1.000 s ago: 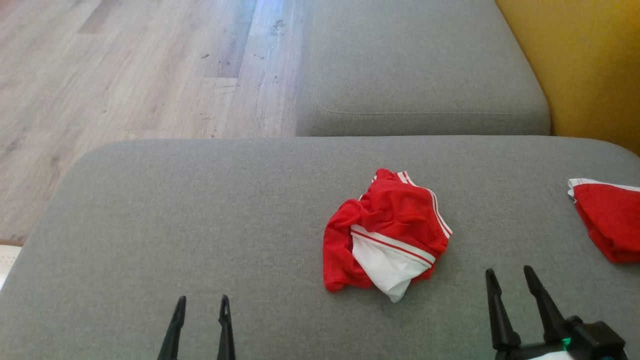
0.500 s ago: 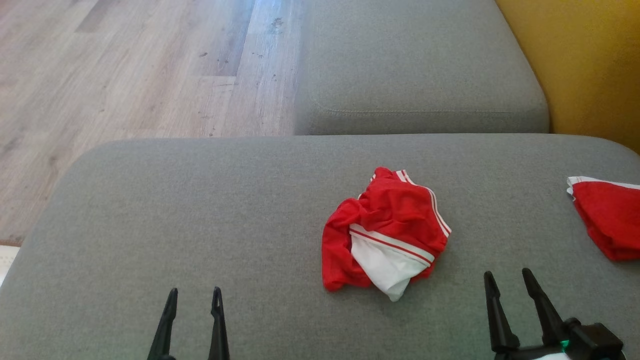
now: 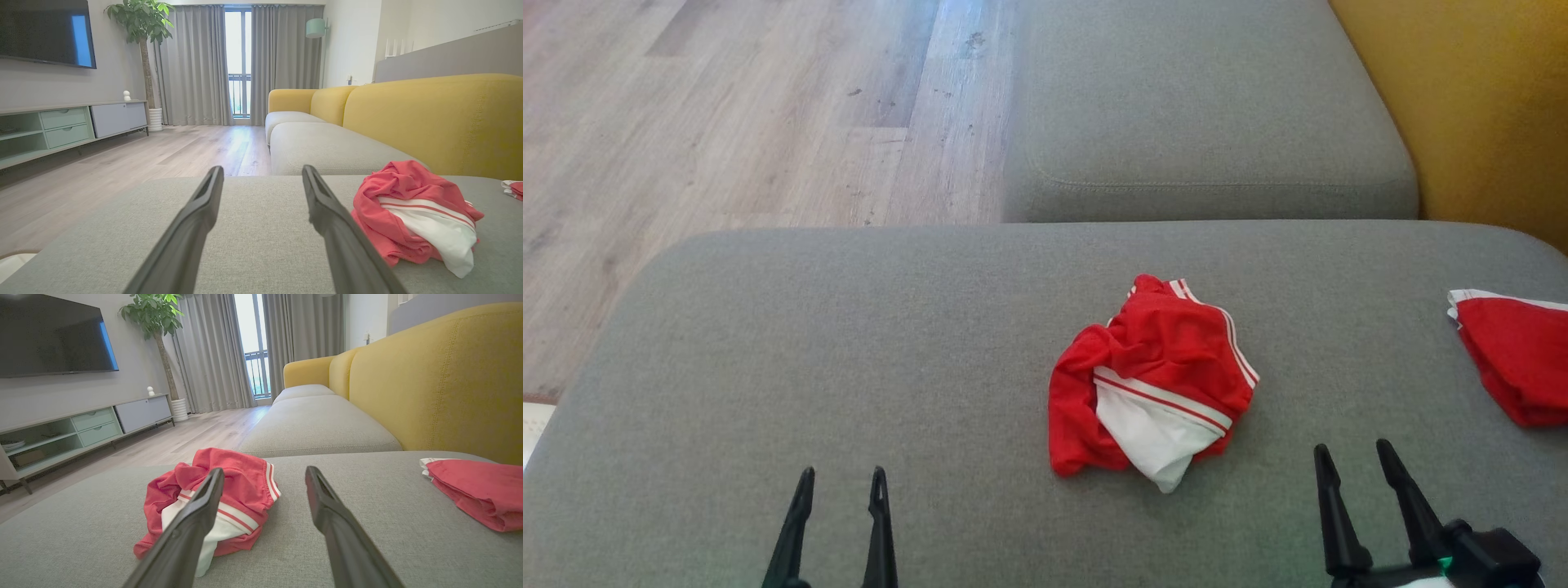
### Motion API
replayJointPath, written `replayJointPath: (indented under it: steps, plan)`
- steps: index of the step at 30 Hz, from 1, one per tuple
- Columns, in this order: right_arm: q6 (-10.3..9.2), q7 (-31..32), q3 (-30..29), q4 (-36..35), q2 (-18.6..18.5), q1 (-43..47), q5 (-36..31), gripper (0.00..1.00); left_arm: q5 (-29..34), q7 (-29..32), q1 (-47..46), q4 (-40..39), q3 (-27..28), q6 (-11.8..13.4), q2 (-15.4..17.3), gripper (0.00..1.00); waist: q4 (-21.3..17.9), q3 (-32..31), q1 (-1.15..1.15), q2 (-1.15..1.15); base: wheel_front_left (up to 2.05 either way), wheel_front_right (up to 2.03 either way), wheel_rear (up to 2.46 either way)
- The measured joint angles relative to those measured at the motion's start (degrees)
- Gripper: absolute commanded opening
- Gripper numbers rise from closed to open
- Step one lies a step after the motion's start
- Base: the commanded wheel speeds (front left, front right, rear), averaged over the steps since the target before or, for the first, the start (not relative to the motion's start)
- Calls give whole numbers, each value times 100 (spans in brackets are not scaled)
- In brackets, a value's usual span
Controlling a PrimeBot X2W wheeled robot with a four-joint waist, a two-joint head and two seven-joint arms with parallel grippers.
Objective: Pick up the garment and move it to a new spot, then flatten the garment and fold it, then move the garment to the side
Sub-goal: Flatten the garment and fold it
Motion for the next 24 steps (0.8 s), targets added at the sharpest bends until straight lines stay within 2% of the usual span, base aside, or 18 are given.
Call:
replayJointPath:
  steps: [8,10,13,17,20,24]
  plan:
    - [0,0,22,3,3,-12,0,100,-2,0,-5,31,-60,-103,-27,100,-116,58,0,0,0,0,0]
    - [0,0,49,-1,4,-39,0,100,-3,0,-57,171,-218,-203,-26,100,-201,103,0,0,0,0,0]
    - [0,0,94,-27,1,-131,0,100,0,0,-358,414,-602,-355,-27,100,-382,196,0,0,0,0,0]
    - [0,1,166,-79,-12,-277,-1,100,91,0,-1200,800,-1257,-525,-35,100,-714,369,0,0,0,0,0]
    - [0,1,259,-120,-29,-417,-7,100,136,49,-2121,1529,-1920,-627,-74,100,-1106,605,1,0,0,0,0]
    - [0,0,319,-157,-35,-537,-5,100,208,303,-3026,2135,-2504,-750,-91,100,-1463,949,0,0,0,0,0]
